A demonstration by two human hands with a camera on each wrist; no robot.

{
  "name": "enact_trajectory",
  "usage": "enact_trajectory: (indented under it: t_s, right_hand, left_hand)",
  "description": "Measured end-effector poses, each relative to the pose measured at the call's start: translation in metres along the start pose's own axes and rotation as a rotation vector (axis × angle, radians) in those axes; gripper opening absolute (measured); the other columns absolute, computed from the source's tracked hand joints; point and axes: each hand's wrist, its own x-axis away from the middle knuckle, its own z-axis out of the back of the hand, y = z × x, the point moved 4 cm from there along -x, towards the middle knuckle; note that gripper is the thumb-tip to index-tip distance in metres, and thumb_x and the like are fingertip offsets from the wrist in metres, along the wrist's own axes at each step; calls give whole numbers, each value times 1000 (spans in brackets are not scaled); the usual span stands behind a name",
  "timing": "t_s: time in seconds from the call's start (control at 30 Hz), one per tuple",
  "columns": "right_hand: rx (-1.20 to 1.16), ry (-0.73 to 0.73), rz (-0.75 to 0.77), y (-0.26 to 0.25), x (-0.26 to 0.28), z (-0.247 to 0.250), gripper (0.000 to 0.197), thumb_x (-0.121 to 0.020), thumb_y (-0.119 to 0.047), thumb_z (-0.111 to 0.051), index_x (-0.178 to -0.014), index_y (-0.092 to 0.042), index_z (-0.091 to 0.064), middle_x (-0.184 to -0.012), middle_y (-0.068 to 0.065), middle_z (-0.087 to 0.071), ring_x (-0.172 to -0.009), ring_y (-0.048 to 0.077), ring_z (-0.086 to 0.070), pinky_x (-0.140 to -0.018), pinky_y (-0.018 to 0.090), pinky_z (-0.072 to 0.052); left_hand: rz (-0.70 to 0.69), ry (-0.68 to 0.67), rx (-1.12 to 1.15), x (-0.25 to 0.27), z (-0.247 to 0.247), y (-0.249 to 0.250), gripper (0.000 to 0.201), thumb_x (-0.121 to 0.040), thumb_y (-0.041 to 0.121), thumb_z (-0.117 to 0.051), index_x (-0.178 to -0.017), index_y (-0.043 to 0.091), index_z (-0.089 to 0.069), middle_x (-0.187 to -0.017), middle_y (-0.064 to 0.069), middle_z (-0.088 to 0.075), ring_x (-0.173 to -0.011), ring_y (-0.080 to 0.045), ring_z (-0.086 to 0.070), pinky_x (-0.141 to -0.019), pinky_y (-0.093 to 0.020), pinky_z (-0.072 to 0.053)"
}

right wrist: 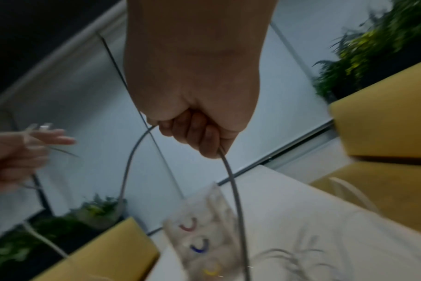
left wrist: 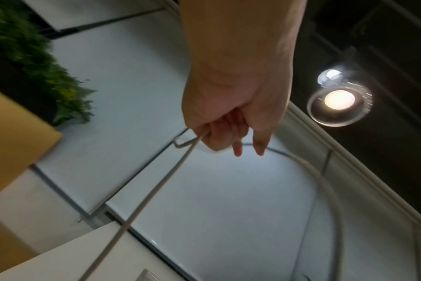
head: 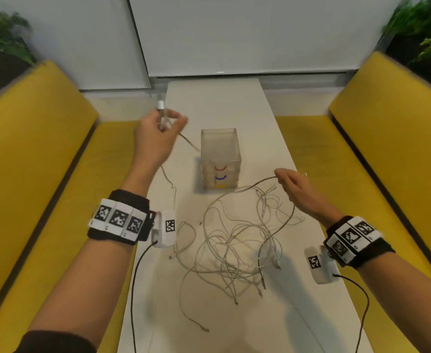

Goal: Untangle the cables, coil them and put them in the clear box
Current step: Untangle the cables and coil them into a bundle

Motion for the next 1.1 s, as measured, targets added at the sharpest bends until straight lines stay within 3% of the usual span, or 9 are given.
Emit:
enact_trajectory:
  t_s: [0.1, 0.17, 0.3, 0.47, 0.67, 0.77, 0.87, 0.97, 1.1]
  right_hand:
    - [68, 8, 86, -25, -8, -14, 46, -104, -37, -43, -75, -2, -48, -63, -5, -41, -58, 4, -35, -58, 26, -29]
    - [79, -24, 111, -41, -11, -22, 45, -104, -36, -42, -80, -1, -55, -63, -4, -44, -55, 3, -37, -58, 25, -29]
    - [-105, -80, 132, -68, -15, -21, 36, -107, -33, -34, -79, -19, -52, -60, -13, -53, -52, 1, -45, -54, 18, -36]
    - [-217, -170, 103, -53, -15, -3, 45, -94, -59, -44, -77, -17, -48, -65, -4, -37, -55, 9, -31, -50, 25, -29]
    - [-27, -75, -37, 10, -3, 8, 62, -86, -81, -29, -61, -24, -36, -59, -8, -32, -56, 12, -26, -60, 38, -23]
    - [157, 17, -60, 29, -1, 10, 67, -93, -74, -22, -60, -18, -38, -56, -2, -39, -55, 18, -34, -61, 40, -32]
    - [284, -2, -108, 43, 0, 15, 81, -95, -71, -23, -76, 1, -54, -68, 16, -57, -67, 30, -53, -70, 49, -47]
    - [287, -137, -86, 50, 6, 18, 73, -88, -77, -31, -74, -9, -54, -64, 0, -48, -62, 18, -45, -60, 39, -37]
    - [259, -317, -141, 59, 16, -5, 44, -99, -50, -42, -101, -13, -65, -97, -6, -63, -89, 14, -57, -83, 33, -44]
  left_hand:
    - [-115, -243, 4, 25, -40, 21, 35, -90, 46, -68, -119, 26, -70, -103, 1, -73, -74, -16, -64, -68, -23, -54]
    - [-172, -497, -67, 46, -71, 30, 42, -88, 53, -66, -123, 29, -68, -91, 13, -69, -73, -2, -64, -68, -19, -53]
    - [-247, -817, -236, 71, -107, 22, 30, -94, 45, -63, -70, 29, -70, -61, 2, -63, -54, -7, -54, -56, -31, -41]
    - [-109, -552, 75, 43, -65, 14, 46, -102, 38, -51, -62, 18, -41, -54, 6, -34, -46, -8, -30, -50, -28, -25]
    - [-74, -233, 256, 13, 1, 23, 45, -102, 34, -53, -66, 9, -41, -59, -6, -28, -52, -20, -23, -52, -38, -17]
    - [-120, -214, 185, 12, 3, 22, 57, -99, 35, -58, -62, -2, -37, -61, -8, -27, -57, -25, -22, -54, -35, -17]
    - [-144, -211, 124, 17, 2, 20, 53, -98, 36, -60, -57, 18, -31, -58, -1, -24, -54, -14, -20, -54, -31, -18]
    - [-97, -74, 221, 11, 19, 18, 48, -98, 42, -58, -58, 24, -37, -56, 0, -29, -52, -16, -23, -53, -36, -20]
    - [-126, -128, 219, 11, 12, 23, 48, -100, 41, -54, -61, 16, -40, -57, -3, -29, -52, -17, -23, -51, -36, -19]
